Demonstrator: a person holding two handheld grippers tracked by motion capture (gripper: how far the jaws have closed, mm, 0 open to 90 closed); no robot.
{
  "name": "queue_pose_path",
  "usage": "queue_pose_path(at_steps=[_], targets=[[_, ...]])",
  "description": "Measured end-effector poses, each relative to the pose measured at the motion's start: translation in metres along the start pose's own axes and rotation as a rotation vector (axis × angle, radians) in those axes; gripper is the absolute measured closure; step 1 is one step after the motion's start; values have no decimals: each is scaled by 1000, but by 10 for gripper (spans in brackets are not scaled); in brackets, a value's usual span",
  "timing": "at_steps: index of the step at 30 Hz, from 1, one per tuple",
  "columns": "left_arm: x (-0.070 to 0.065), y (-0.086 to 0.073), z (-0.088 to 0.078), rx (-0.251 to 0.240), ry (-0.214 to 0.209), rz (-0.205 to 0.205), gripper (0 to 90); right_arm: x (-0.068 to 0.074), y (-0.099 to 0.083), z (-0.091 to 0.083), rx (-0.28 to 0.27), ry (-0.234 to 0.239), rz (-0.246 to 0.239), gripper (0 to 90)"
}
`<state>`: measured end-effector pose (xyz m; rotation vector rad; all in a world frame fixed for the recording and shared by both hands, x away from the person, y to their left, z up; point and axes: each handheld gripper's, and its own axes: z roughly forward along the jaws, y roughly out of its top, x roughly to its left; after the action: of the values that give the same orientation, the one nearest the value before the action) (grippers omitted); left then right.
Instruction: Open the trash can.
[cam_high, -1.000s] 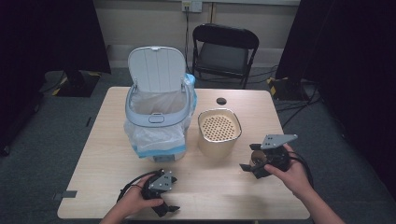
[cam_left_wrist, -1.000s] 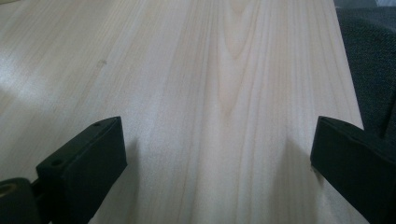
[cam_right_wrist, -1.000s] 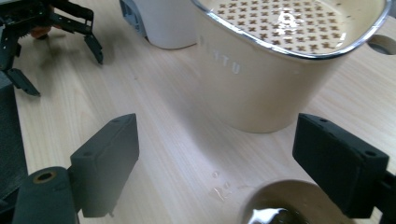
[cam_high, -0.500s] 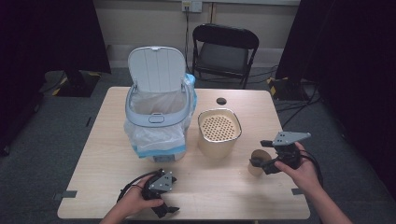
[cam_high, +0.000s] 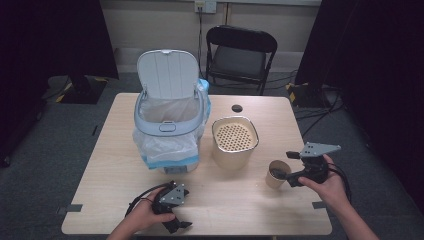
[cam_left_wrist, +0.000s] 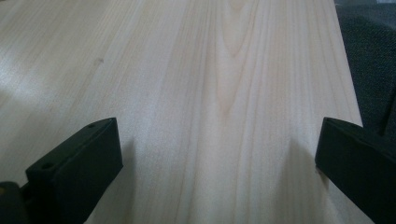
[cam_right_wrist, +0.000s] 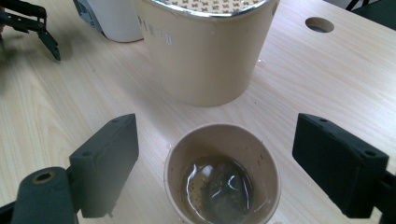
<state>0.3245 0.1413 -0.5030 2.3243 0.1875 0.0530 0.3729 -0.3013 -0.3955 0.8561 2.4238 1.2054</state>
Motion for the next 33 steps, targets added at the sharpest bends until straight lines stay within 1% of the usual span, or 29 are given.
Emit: queue_pose_path(at_steps=[4, 5, 8, 15, 16, 19, 22, 23, 24, 30, 32, 33], targets=[[0, 0, 0, 0, 0, 0, 0, -2, -10, 2, 0, 14, 12, 140], [0, 0, 0, 0, 0, 0, 0, -2, -12, 2, 0, 11, 13, 139], [0, 0, 0, 0, 0, 0, 0, -4, -19, 3, -6, 23, 33, 140], [0, 0, 0, 0, 0, -1, 0, -6, -31, 6, -12, 42, 53, 140], [0, 0, 0, -1, 0, -1, 0, -6, -32, 7, -9, 37, 55, 138], [0, 0, 0, 3, 0, 4, 0, -6, -34, 8, -27, 32, 60, 138], [0, 0, 0, 1, 1, 1, 0, -7, -35, 9, -22, 9, 61, 139], [1, 0, -1, 12, 0, 15, 0, -8, -37, 11, -20, 26, 66, 137], [1, 0, -1, 15, 0, 19, 0, -8, -38, 11, -18, 29, 67, 137], [1, 0, -1, 14, 0, 17, 0, -8, -46, 17, -10, 23, 71, 138], [1, 0, -1, 8, 0, 9, 0, -9, -50, 19, -12, 32, 73, 139], [1, 0, -1, 16, 0, 20, 0, -9, -52, 21, -14, 29, 75, 139]])
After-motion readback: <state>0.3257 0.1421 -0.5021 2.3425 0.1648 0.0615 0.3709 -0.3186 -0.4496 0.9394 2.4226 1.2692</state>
